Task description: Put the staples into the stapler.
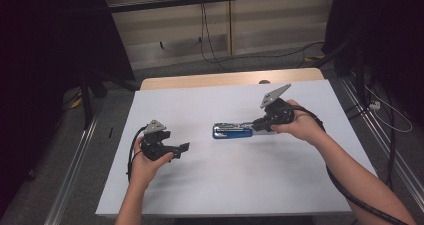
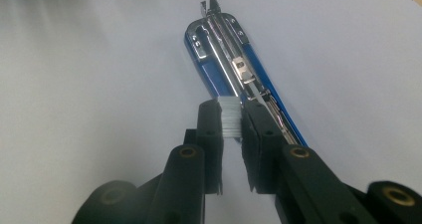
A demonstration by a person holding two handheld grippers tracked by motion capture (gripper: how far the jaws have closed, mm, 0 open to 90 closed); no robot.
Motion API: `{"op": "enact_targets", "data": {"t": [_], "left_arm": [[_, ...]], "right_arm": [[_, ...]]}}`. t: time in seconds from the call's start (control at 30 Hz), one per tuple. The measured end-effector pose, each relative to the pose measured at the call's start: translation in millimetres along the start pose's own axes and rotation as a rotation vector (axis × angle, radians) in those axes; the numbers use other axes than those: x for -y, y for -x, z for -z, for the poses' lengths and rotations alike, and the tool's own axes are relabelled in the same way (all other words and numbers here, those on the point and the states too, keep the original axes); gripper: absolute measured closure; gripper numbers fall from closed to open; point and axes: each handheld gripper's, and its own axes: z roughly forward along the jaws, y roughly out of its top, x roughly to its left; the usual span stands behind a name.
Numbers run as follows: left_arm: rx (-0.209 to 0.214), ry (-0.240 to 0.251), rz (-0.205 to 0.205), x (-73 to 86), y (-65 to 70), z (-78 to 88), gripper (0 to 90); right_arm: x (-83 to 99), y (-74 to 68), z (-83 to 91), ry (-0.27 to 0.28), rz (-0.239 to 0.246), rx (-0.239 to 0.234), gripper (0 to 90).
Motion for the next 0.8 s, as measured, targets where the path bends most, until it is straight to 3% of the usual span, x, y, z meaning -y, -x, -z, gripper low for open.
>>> {"op": "enact_targets", "data": {"t": [0.8], "left_arm": [[-0.005, -0.014, 0.003, 2.5, -1.5, -1.5, 8.8]], "right_arm": [[-24.7, 15.7, -9.3, -0.041, 0.055, -0.019, 79.5]]}}
